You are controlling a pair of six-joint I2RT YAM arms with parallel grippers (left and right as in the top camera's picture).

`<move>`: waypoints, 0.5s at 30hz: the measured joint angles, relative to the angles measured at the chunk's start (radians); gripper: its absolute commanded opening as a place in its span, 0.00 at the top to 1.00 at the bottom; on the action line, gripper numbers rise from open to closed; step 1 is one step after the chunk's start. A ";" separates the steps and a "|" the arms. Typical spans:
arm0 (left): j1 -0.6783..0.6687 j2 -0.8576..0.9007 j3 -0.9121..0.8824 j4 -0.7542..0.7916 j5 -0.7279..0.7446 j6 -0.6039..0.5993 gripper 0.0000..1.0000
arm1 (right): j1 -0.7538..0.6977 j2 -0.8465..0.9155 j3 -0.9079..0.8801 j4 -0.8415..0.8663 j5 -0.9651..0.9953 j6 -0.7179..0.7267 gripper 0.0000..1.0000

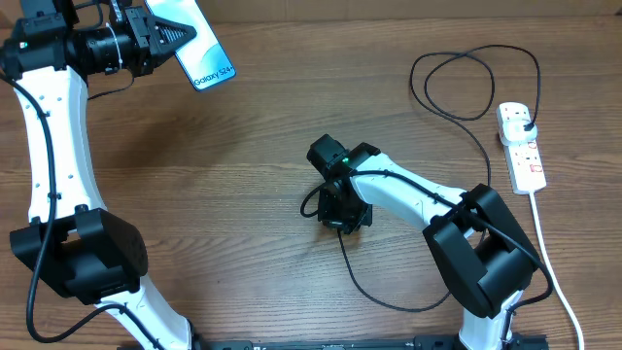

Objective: Plug charger to phone and switch on socket

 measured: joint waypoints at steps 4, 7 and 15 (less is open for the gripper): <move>0.000 0.000 0.000 0.000 0.000 0.000 0.96 | 0.000 0.003 0.003 -0.005 0.001 0.002 0.90; 0.000 0.000 0.000 0.000 0.000 0.000 0.96 | 0.000 0.003 0.003 -0.006 0.000 0.002 0.94; 0.000 0.000 0.000 0.000 0.000 0.000 0.96 | -0.001 0.005 0.003 0.014 -0.026 -0.038 0.96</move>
